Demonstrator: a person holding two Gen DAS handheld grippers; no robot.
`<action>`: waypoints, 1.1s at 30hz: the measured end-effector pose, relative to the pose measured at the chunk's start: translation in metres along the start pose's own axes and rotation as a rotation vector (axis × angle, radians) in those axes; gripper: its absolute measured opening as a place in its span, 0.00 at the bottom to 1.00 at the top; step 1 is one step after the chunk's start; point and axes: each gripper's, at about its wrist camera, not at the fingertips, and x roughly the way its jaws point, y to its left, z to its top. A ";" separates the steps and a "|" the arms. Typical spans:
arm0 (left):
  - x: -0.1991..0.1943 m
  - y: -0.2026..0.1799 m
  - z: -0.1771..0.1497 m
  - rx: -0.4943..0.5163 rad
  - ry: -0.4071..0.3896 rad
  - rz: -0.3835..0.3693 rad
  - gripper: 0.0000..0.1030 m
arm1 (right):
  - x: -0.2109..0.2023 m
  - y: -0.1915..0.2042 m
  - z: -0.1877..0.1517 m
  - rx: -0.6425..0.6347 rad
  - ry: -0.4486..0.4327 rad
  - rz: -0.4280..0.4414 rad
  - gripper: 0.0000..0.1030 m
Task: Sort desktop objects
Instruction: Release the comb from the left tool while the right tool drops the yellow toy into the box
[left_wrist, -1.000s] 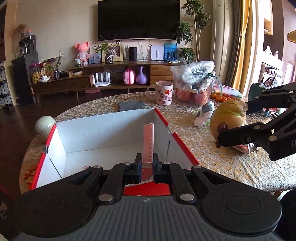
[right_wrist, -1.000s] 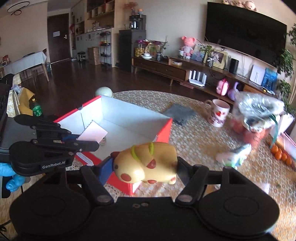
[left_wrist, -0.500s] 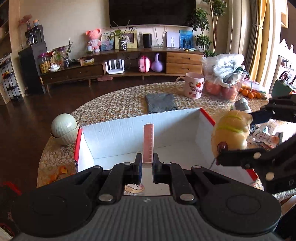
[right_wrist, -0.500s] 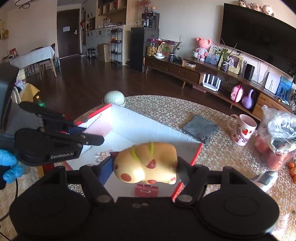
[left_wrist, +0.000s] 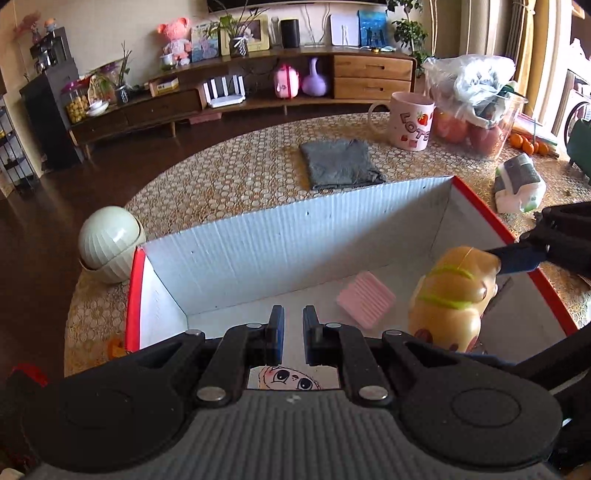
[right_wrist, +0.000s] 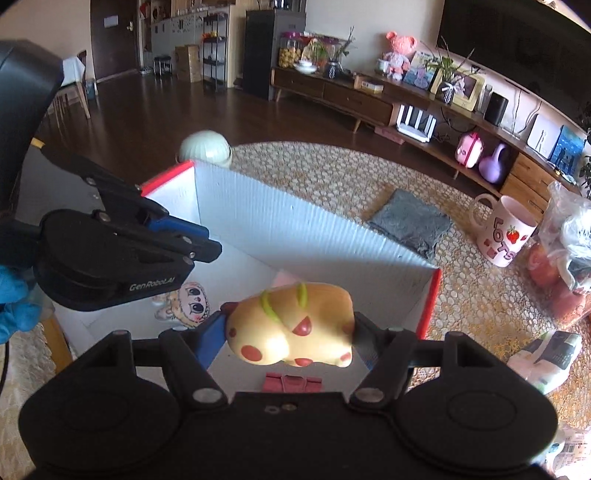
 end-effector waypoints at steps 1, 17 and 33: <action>0.002 0.001 -0.001 -0.007 0.006 -0.006 0.09 | 0.005 0.001 0.000 -0.001 0.016 0.002 0.69; 0.010 0.003 -0.005 -0.048 0.045 0.019 0.09 | 0.021 0.008 -0.004 -0.009 0.099 0.055 0.80; -0.027 -0.013 -0.010 -0.099 -0.001 -0.027 0.10 | -0.048 -0.018 -0.018 0.062 -0.028 0.145 0.85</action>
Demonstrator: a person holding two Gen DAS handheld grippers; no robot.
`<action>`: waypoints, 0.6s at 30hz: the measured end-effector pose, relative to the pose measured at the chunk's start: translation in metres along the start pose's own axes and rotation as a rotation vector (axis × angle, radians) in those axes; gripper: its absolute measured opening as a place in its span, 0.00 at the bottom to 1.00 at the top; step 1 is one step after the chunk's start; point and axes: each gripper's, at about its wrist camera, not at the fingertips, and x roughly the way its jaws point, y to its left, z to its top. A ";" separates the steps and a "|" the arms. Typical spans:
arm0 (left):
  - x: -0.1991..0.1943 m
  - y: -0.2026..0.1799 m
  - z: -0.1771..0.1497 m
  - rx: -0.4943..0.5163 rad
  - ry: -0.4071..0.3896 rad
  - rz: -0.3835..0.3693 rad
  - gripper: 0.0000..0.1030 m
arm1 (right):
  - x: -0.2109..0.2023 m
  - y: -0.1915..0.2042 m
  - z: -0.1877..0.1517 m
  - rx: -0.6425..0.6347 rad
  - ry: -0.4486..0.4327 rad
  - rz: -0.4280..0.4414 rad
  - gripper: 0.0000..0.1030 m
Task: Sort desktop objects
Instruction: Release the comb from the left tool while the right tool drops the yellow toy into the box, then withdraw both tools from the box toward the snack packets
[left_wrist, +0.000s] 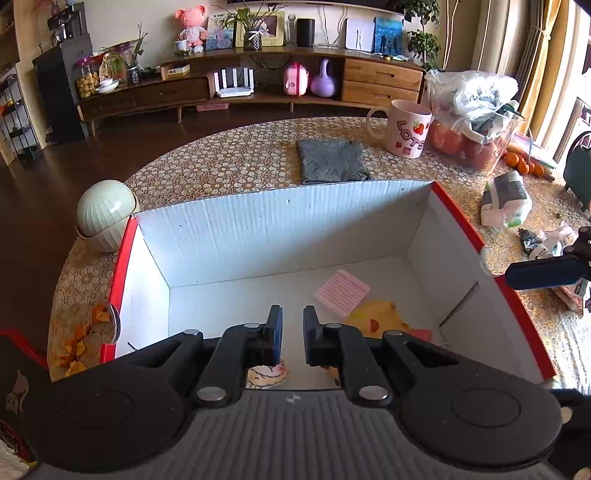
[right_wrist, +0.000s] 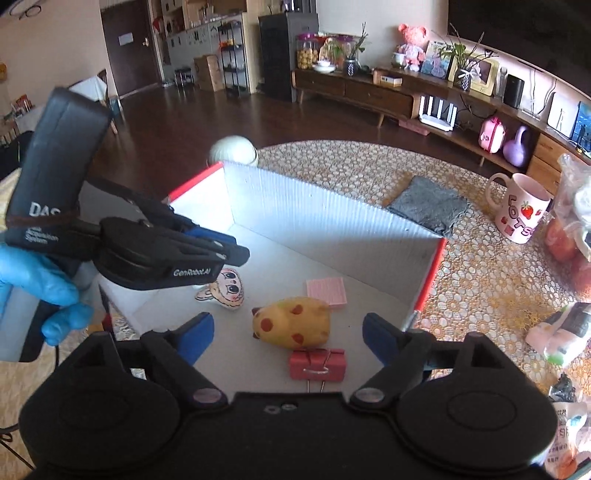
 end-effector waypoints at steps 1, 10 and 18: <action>-0.003 -0.002 -0.001 0.000 -0.004 -0.002 0.10 | -0.005 -0.001 -0.001 0.003 -0.009 0.002 0.85; -0.036 -0.027 -0.009 -0.013 -0.045 -0.001 0.10 | -0.051 -0.013 -0.019 0.026 -0.086 0.009 0.88; -0.061 -0.057 -0.018 0.003 -0.097 -0.017 0.10 | -0.084 -0.021 -0.039 0.023 -0.146 -0.016 0.90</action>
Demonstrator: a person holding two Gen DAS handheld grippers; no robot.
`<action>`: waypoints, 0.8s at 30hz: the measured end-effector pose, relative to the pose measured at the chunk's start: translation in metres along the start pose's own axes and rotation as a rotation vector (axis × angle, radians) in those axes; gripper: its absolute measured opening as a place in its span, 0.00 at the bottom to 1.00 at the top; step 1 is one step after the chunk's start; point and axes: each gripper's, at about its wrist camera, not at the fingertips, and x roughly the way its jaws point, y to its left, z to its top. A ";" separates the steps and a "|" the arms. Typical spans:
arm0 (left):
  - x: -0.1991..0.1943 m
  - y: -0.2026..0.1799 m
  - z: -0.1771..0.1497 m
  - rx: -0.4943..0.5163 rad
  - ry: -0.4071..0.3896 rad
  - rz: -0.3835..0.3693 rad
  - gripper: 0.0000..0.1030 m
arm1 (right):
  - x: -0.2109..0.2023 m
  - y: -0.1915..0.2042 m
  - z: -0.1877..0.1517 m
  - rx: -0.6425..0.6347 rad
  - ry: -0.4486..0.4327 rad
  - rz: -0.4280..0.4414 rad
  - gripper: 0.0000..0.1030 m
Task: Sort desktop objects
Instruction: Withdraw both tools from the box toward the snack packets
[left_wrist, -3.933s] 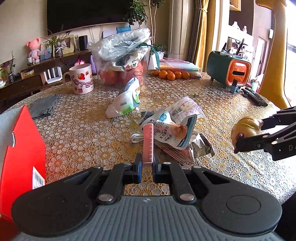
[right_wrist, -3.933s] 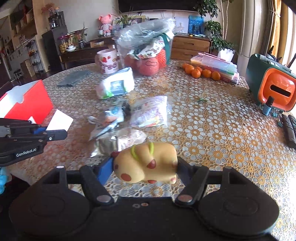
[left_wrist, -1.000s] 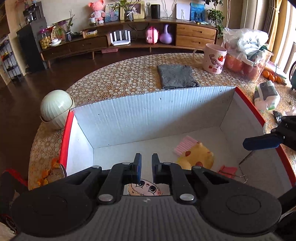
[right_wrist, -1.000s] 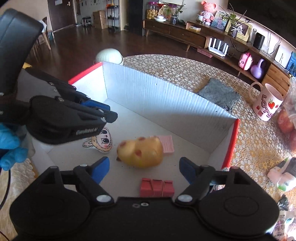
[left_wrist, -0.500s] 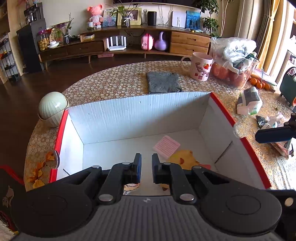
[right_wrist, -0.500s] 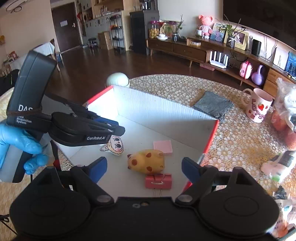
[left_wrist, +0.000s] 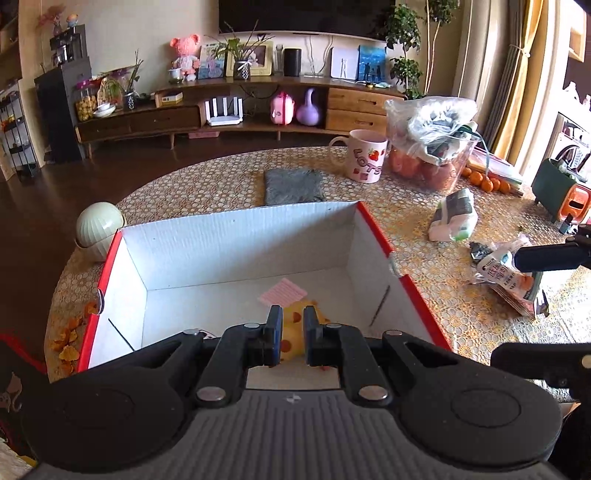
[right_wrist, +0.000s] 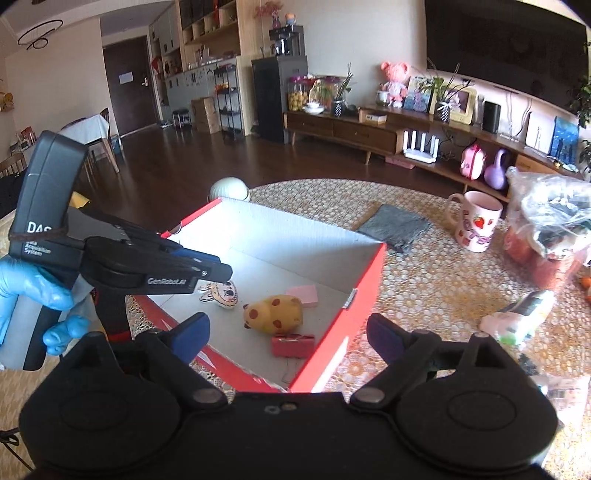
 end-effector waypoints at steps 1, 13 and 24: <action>-0.002 -0.004 -0.001 0.003 -0.002 -0.001 0.10 | -0.004 -0.002 -0.002 0.003 -0.005 -0.005 0.90; -0.013 -0.052 -0.016 0.005 -0.012 -0.044 0.11 | -0.047 -0.041 -0.041 0.064 -0.033 -0.096 0.91; -0.013 -0.100 -0.026 0.039 -0.025 -0.122 0.11 | -0.079 -0.083 -0.092 0.135 -0.039 -0.234 0.91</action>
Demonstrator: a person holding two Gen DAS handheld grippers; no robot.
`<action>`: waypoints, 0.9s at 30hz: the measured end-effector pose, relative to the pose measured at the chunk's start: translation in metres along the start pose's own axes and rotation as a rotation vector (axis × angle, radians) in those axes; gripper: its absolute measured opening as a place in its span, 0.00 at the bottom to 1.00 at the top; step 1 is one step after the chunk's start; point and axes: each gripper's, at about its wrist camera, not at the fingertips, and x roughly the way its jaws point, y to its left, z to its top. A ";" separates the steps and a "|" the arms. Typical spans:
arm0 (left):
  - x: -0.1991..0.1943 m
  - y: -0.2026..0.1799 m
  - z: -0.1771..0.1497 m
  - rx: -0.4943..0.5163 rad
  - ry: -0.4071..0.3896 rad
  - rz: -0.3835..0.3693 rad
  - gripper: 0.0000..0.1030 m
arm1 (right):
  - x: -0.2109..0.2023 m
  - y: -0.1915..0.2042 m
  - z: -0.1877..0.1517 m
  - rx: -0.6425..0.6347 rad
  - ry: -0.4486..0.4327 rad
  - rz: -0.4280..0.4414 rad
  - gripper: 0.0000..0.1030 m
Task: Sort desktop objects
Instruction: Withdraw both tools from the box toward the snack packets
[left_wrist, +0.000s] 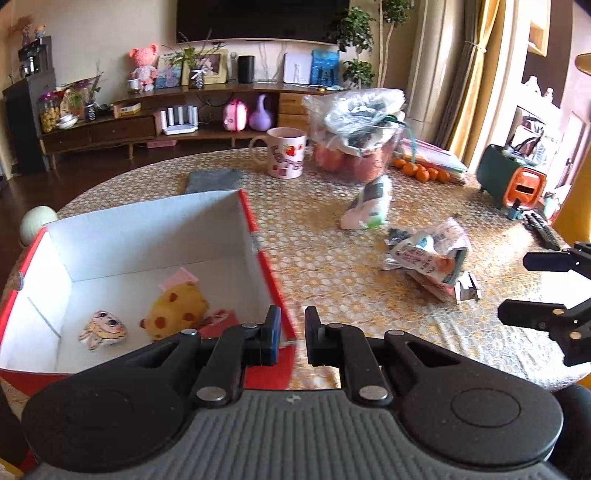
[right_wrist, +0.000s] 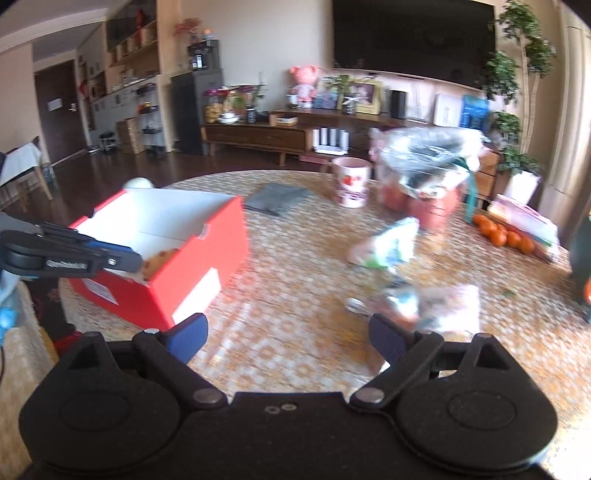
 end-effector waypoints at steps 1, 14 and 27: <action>0.001 -0.004 0.000 0.001 0.001 -0.007 0.11 | -0.001 -0.004 -0.003 0.005 -0.001 -0.013 0.91; 0.039 -0.067 0.001 0.060 0.036 -0.083 0.62 | -0.004 -0.053 -0.039 0.061 0.013 -0.119 0.97; 0.102 -0.118 0.031 0.039 0.091 -0.124 0.75 | 0.036 -0.085 -0.055 0.100 0.052 -0.143 0.97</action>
